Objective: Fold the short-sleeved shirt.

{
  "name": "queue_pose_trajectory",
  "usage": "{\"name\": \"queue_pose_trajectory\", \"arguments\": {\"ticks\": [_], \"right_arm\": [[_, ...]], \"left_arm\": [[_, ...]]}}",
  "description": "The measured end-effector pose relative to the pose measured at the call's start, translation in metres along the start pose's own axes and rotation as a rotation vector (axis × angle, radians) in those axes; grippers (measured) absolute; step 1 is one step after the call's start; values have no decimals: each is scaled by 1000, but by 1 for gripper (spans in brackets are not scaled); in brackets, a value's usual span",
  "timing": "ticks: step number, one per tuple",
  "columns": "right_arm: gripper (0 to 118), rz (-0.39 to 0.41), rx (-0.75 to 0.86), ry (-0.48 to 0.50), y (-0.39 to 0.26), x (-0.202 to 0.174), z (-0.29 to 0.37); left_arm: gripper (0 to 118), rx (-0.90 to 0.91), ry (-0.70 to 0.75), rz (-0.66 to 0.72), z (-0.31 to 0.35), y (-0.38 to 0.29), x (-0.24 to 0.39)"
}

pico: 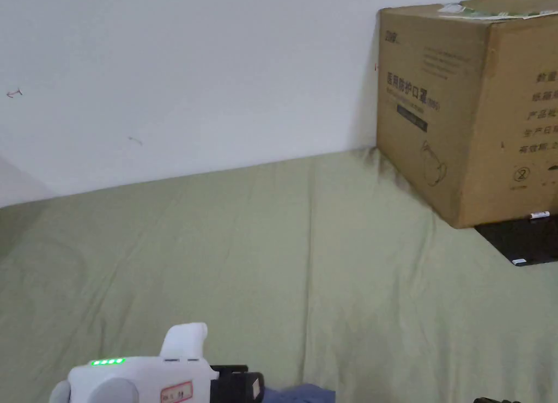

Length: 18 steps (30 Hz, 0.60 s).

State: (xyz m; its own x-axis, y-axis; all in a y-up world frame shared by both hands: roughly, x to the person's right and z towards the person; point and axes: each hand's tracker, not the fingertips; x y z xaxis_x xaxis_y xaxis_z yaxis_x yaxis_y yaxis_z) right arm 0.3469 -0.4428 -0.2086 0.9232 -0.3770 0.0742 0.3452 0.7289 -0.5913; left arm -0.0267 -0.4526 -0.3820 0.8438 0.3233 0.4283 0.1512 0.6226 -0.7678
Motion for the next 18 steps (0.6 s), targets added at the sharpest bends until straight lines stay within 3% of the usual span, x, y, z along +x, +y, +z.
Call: {"name": "queue_pose_trajectory", "arguments": {"ticks": [2, 4, 7, 10, 18], "right_arm": [[0, 0, -6, 6, -1, -3, -3], [0, 2, -10, 14, -2, -7, -5], [0, 15, -19, 22, -5, -12, -6], [0, 29, -19, 15, -7, -16, -4], [0, 53, -49, 14, -9, -24, -7]], "left_arm": [[2, -21, 138, -132, -7, -16, 11], [2, -69, 107, -204, -26, -32, 19], [2, -188, 47, -196, -65, -56, 31], [2, -191, 86, -203, -103, -68, 43], [1, -170, -99, 156, -154, -44, 44]]}}
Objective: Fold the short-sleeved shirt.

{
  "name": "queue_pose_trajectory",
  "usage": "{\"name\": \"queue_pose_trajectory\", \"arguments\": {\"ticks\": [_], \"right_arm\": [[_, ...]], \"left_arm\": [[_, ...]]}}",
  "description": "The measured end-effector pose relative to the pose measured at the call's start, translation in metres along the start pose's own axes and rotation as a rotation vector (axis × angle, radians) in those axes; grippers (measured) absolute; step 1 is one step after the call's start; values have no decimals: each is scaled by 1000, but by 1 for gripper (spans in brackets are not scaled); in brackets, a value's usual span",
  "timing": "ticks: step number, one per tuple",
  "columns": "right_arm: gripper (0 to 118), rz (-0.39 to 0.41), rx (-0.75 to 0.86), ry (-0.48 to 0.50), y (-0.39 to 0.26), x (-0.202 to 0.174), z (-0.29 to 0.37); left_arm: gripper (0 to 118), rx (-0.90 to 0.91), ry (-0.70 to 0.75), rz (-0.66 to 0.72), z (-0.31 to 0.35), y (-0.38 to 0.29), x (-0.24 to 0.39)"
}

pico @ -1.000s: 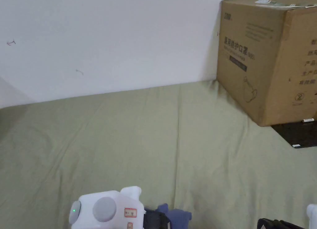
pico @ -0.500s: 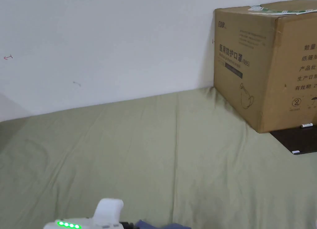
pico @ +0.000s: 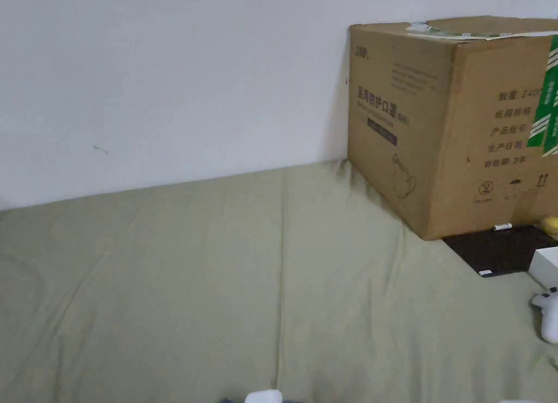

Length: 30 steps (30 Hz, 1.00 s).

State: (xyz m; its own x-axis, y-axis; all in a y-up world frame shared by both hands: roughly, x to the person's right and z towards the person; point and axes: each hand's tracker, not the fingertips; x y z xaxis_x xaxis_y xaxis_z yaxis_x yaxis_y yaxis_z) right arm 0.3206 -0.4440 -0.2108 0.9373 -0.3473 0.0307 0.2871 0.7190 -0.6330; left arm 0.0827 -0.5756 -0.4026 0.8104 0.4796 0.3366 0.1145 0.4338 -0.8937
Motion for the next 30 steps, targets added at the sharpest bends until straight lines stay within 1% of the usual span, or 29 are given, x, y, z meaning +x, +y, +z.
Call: {"name": "queue_pose_trajectory", "arguments": {"ticks": [2, 3, 6, 8, 11, 13, 15, 16, 17, 18, 19, 20, 21, 23, 25, 26, 27, 30], "right_arm": [[0, -8, 3, 13, 1, -2, 1], [0, -11, 10, 24, 3, -3, 3], [0, 3, 52, 56, 9, -6, 11], [0, 21, 88, 62, 16, -10, 16], [0, 35, 172, 97, 26, -20, 23], [0, 64, 263, 107, 30, -29, 27], [0, 119, 424, 59, 24, -41, 30], [0, 170, 549, 24, 13, -45, 30], [0, 239, 686, -40, -5, -48, 28], [0, 289, 751, -124, -17, -52, 25], [0, 335, 746, -226, -24, -58, 20], [0, 358, 723, -245, -26, -61, 19], [0, 335, 703, -199, -26, -60, 20], [0, 311, 700, -174, -26, -60, 22], [0, 322, 701, -176, -25, -61, 23], [0, 338, 709, -196, -26, -63, 23], [0, 336, 715, -205, -24, -62, 23], [0, 309, 713, -188, -22, -62, 27]], "left_arm": [[2, 53, -29, 56, 15, 2, -2], [2, 104, -41, 53, 29, 1, -1], [2, 320, -75, -65, 102, -5, 7], [2, 476, -47, -156, 160, -15, 10], [2, 701, 84, -226, 232, -35, 12], [2, 823, 192, -249, 261, -48, 10], [2, 933, 313, -296, 277, -65, 7], [2, 1002, 391, -332, 278, -80, 5], [2, 1071, 486, -359, 274, -94, 3], [2, 1119, 557, -371, 270, -106, 1], [2, 1151, 643, -350, 265, -118, 0], [2, 1149, 711, -317, 263, -125, 1], [2, 1118, 716, -294, 262, -129, 0], [2, 1088, 666, -304, 259, -133, -2], [2, 1096, 662, -323, 257, -138, -2], [2, 1105, 667, -332, 258, -137, 0], [2, 1112, 670, -335, 258, -137, 2], [2, 1126, 642, -306, 260, -135, 4]]}}
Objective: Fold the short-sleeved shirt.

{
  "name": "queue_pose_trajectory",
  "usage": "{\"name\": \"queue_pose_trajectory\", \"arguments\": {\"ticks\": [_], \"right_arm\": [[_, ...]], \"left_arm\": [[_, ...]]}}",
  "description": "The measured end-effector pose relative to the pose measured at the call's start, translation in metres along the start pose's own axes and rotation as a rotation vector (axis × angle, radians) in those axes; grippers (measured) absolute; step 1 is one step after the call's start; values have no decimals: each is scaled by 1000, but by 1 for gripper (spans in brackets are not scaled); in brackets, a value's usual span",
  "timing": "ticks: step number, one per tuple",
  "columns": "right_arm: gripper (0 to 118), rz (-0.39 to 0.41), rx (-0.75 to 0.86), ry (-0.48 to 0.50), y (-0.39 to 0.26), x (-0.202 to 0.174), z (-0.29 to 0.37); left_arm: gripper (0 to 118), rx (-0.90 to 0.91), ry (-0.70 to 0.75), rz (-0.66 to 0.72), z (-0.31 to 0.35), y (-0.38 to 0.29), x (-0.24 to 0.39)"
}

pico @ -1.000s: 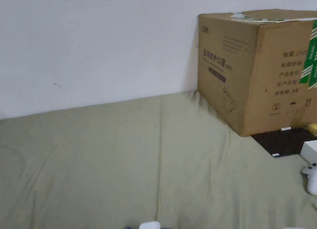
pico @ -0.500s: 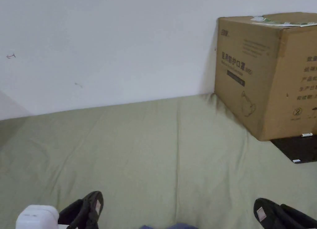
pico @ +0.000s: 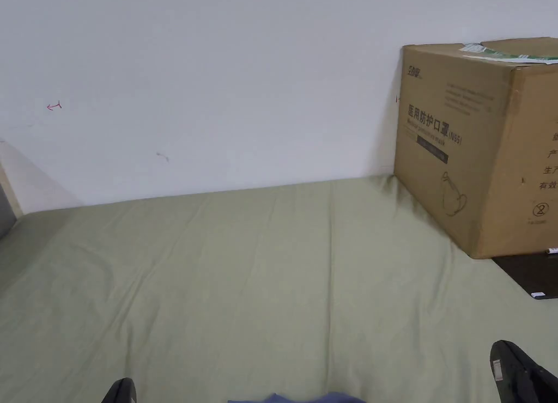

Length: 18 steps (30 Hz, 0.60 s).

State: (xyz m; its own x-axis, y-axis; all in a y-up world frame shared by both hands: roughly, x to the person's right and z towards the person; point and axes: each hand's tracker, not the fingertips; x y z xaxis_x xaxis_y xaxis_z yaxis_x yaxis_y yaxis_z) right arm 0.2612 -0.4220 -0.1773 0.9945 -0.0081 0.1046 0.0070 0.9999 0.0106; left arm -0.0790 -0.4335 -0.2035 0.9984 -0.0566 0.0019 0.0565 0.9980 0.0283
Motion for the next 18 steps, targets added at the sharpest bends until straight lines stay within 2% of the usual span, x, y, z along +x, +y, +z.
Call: {"name": "queue_pose_trajectory", "arguments": {"ticks": [4, 7, 9, 11, 12, 13, 14, 16, 18], "right_arm": [[0, 8, 11, 11, 12, 0, 0], [0, 64, 0, 158, 25, -8, -13], [0, 63, -161, 358, 22, -18, -39], [0, 36, -489, 509, -2, -35, -82], [0, -12, -661, 558, -19, -41, -104], [0, -98, -881, 620, -43, -45, -130], [0, -183, -1023, 632, -70, -46, -146], [0, -270, -1138, 648, -110, -48, -162], [0, -278, -1198, 611, -142, -44, -176]], "left_arm": [[2, -8, -10, -17, -3, 8, -1], [2, -98, -78, -23, -17, 18, -10], [2, -192, -156, 26, -25, 20, -20], [2, -251, -147, 66, -27, 15, -27], [2, -261, -135, 86, -25, 12, -31], [2, -279, -139, 116, -25, 7, -36], [2, -308, -136, 139, -25, 1, -40], [2, -371, -115, 173, -25, -10, -48], [2, -429, -119, 217, -27, -20, -58]]}}
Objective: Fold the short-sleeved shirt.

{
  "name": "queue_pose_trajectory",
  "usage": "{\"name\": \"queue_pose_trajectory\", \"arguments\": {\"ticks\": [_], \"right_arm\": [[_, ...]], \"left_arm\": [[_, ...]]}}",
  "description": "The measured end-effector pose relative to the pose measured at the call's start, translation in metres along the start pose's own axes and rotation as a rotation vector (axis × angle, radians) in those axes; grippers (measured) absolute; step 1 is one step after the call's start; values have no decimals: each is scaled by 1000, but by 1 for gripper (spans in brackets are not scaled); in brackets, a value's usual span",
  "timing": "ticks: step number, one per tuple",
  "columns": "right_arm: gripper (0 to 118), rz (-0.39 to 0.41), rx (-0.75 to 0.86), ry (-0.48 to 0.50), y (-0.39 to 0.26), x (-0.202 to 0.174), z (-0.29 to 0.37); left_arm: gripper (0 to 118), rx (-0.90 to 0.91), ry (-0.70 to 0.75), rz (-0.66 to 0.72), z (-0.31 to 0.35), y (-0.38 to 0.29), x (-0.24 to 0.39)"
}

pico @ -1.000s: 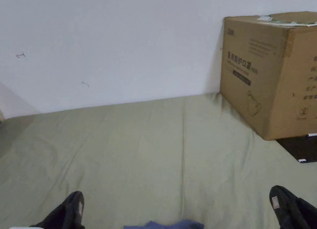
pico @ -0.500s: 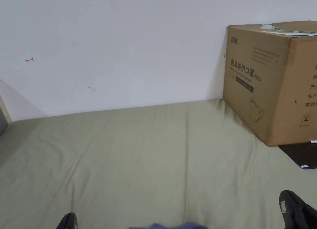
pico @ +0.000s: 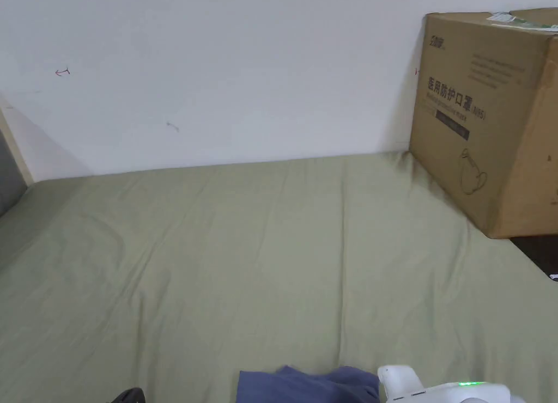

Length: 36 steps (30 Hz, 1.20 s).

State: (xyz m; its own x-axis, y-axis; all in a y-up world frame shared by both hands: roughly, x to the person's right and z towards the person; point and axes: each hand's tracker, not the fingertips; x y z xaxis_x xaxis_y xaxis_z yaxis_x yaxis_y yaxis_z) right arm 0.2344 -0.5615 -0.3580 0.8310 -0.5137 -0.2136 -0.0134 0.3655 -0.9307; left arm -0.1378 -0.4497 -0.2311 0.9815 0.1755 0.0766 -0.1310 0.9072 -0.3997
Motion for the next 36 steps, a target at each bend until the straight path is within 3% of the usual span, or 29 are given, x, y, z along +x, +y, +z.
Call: {"name": "queue_pose_trajectory", "arguments": {"ticks": [3, 4, 5, 7, 8, 9, 10, 11, 12, 14, 17, 19, 21, 22, 23, 24, 25, 26, 27, 30, 31, 34, 36], "right_arm": [[0, -141, -56, -17, -2, 33, -16], [0, -191, -27, 34, -2, 38, -13], [0, -216, -21, 52, -2, 38, -10], [0, -175, -16, 24, -6, 32, -7], [0, -133, -9, 2, -7, 29, -7], [0, -94, -6, -18, -7, 25, -8], [0, -59, -7, -39, -8, 20, -10], [0, -38, -10, -56, -8, 16, -12], [0, -25, -13, -71, -7, 13, -13], [0, 10, -18, -107, -7, 6, -14], [0, 147, -16, -167, -10, -9, -15], [0, 224, -15, -194, -12, -15, -18], [0, 222, -17, -196, -13, -16, -19], [0, 215, -16, -195, -12, -15, -19], [0, 206, -14, -193, -12, -15, -18], [0, 190, -10, -188, -13, -14, -18], [0, 176, -5, -183, -14, -12, -18], [0, 162, -3, -178, -16, -9, -18], [0, 151, 7, -172, -17, -7, -18], [1, 140, 27, -157, -19, -10, -11], [1, 150, 46, -154, -20, -13, -7], [1, 207, 109, -158, -25, -33, 15], [1, 259, 149, -191, -29, -46, 31]], "left_arm": [[2, -101, -107, 83, -15, -6, -24], [2, -131, -166, 121, -24, -7, -32], [2, -175, -225, 156, -35, -8, -39], [11, -320, -392, 255, -70, -12, -53], [28, -390, -445, 312, -87, -15, -58], [62, -446, -510, 385, -108, -23, -64], [89, -499, -570, 458, -130, -32, -68], [108, -547, -620, 505, -145, -40, -71], [118, -580, -668, 529, -161, -47, -75], [118, -628, -651, 558, -189, -60, -83], [118, -710, -655, 673, -232, -81, -83], [118, -667, -761, 702, -243, -83, -70], [114, -700, -871, 714, -257, -83, -56], [100, -765, -948, 795, -263, -92, -46], [71, -813, -955, 821, -268, -98, -35], [24, -858, -868, 733, -271, -103, -20], [19, -864, -719, 528, -270, -106, -6], [19, -830, -655, 416, -267, -109, 1], [19, -775, -749, 538, -264, -106, -5], [18, -766, -701, 489, -250, -92, -8], [18, -737, -678, 423, -241, -80, -8], [18, -669, -709, 404, -209, -37, -33], [18, -638, -632, 339, -192, -3, -64]]}}
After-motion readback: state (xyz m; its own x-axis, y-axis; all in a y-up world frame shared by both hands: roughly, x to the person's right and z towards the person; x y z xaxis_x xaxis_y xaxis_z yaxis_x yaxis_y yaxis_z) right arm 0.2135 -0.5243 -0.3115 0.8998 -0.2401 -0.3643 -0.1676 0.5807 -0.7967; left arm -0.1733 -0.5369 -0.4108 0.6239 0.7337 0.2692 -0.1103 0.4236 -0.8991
